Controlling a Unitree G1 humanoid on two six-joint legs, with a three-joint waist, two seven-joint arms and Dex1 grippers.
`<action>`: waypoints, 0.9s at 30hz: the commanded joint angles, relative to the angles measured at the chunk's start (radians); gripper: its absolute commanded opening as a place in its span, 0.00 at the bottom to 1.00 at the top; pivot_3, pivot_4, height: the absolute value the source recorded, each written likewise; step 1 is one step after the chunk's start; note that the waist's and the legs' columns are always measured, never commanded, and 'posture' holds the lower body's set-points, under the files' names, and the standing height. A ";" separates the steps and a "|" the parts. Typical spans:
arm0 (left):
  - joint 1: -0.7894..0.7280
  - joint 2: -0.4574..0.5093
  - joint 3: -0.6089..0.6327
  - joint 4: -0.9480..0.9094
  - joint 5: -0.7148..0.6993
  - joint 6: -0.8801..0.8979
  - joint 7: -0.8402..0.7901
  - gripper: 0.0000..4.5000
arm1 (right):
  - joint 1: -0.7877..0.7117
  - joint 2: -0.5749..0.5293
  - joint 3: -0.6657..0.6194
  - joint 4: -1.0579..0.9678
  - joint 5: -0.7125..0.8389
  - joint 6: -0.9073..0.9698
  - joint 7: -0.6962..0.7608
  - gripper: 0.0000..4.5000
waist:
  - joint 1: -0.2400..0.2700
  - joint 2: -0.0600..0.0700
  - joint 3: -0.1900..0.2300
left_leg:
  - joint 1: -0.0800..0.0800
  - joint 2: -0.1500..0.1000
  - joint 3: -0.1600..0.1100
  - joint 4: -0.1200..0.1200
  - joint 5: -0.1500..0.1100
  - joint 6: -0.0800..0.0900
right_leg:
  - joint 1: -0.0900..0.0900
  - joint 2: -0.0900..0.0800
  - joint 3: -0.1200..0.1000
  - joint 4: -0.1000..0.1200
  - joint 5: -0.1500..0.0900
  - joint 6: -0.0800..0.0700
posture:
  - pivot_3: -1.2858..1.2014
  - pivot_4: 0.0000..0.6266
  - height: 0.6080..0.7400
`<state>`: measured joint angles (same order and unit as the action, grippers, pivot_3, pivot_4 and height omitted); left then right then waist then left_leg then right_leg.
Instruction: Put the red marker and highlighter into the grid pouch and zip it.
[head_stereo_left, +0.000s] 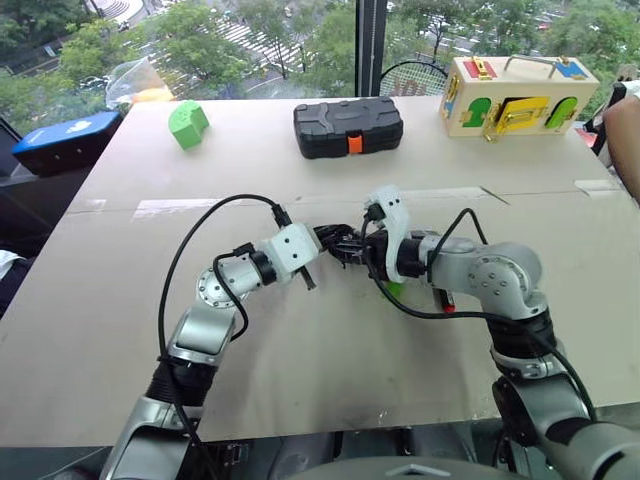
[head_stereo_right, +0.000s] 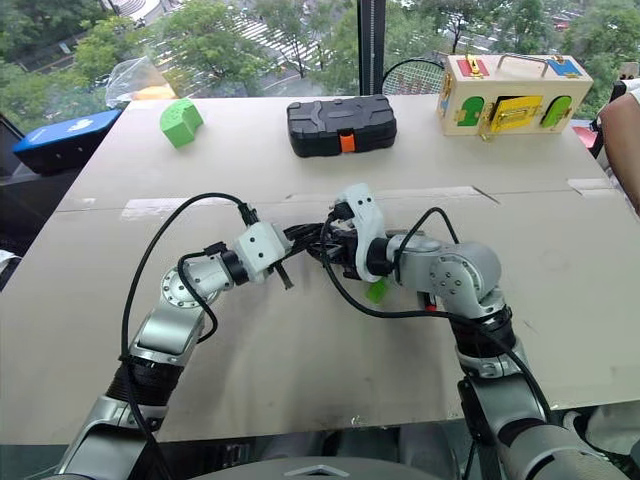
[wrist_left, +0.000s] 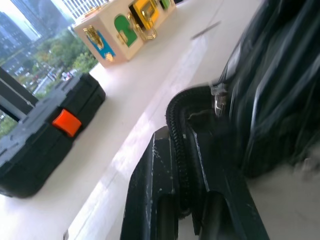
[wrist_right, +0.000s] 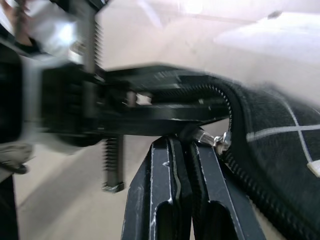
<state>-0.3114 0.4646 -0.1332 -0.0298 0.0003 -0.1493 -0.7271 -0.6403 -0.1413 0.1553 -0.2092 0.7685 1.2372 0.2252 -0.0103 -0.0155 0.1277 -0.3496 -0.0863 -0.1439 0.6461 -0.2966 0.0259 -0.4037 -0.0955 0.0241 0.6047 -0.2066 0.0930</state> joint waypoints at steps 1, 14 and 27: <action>-0.002 -0.010 -0.013 -0.080 -0.034 -0.006 -0.012 0.00 | 0.025 -0.018 -0.034 -0.061 -0.003 -0.023 0.025 0.02 | 0.000 0.000 0.000 | 0.000 0.000 0.000 0.000 0.000 0.000 | 0.000 0.000 0.000 0.000 0.000 0.000 | 0.52 0.24 1.00; -0.001 -0.011 0.031 -0.060 -0.080 0.048 -0.004 0.00 | 0.214 -0.221 -0.258 -0.447 0.158 0.057 0.057 0.55 | 0.000 0.000 0.000 | 0.000 0.000 0.000 -0.001 0.000 0.000 | 0.000 0.000 -0.002 -0.002 0.000 0.000 | 0.52 0.24 1.00; -0.025 0.001 0.025 -0.046 -0.090 0.039 -0.021 0.00 | 0.222 -0.189 -0.405 -0.398 0.176 0.127 -0.193 0.01 | 0.004 0.000 0.000 | -0.001 0.000 0.000 -0.001 0.000 0.000 | 0.000 -0.001 -0.001 -0.002 0.000 0.000 | 0.52 0.24 1.00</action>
<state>-0.3159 0.4591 -0.1245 -0.0651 -0.0728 -0.0938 -0.7425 -0.3998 -0.3354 -0.2438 -0.6049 0.9527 1.3679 0.0553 -0.0067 -0.0158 0.1276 -0.3501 -0.0860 -0.1435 0.6453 -0.2967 0.0261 -0.4033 -0.0961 0.0228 0.6024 -0.2066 0.0931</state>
